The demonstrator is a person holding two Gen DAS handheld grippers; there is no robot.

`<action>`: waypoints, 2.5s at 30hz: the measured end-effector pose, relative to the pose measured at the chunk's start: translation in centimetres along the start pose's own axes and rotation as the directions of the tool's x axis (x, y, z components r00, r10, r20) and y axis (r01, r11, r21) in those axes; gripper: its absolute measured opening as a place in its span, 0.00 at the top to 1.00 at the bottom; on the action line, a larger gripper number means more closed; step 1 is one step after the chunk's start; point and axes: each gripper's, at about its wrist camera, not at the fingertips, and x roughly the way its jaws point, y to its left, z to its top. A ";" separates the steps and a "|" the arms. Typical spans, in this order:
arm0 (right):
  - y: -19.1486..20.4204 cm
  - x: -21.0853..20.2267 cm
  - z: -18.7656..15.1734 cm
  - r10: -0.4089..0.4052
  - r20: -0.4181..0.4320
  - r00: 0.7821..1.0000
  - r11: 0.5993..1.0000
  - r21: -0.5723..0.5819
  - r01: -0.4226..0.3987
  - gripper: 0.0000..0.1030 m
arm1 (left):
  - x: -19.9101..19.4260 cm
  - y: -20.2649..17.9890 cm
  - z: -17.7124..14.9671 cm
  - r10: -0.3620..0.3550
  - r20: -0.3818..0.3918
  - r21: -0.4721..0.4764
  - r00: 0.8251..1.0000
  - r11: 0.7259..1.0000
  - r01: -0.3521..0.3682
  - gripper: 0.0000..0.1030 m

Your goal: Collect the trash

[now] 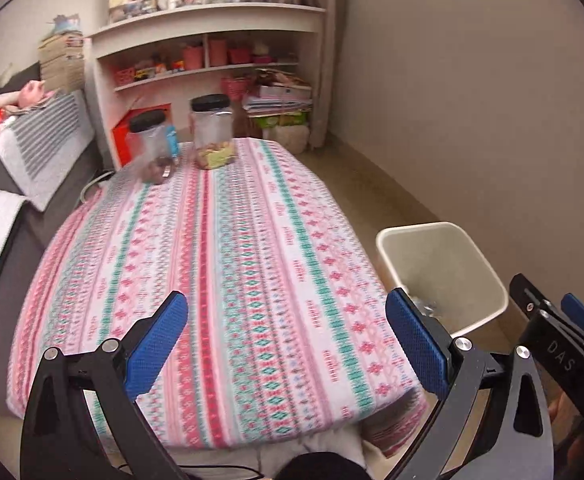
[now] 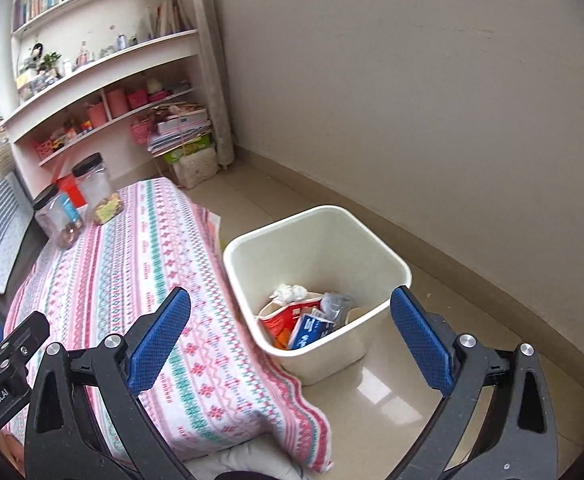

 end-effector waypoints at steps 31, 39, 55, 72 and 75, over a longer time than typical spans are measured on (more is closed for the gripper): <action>4.4 -2.3 -0.6 0.121 -0.008 0.993 0.987 -0.101 -0.121 0.07 | -2.3 5.1 -1.2 0.103 -0.013 -0.139 0.995 0.985 -0.103 0.07; 5.0 -2.3 -1.0 0.138 -0.015 0.990 0.984 -0.112 -0.139 0.07 | -2.2 5.5 -1.6 0.118 -0.015 -0.148 0.993 0.982 -0.119 0.07; 6.5 -2.1 -1.3 0.159 -0.026 0.987 0.978 -0.130 -0.162 0.07 | -1.8 6.4 -2.1 0.138 -0.025 -0.166 0.990 0.976 -0.140 0.07; 6.8 -1.9 -1.7 0.160 -0.035 0.986 0.979 -0.125 -0.163 0.07 | -1.6 5.3 -2.4 0.151 -0.013 -0.133 0.988 0.980 -0.151 0.09; 6.7 -1.8 -1.7 0.157 -0.040 0.987 0.980 -0.121 -0.161 0.07 | -1.4 5.2 -2.6 0.146 -0.018 -0.127 0.989 0.981 -0.147 0.10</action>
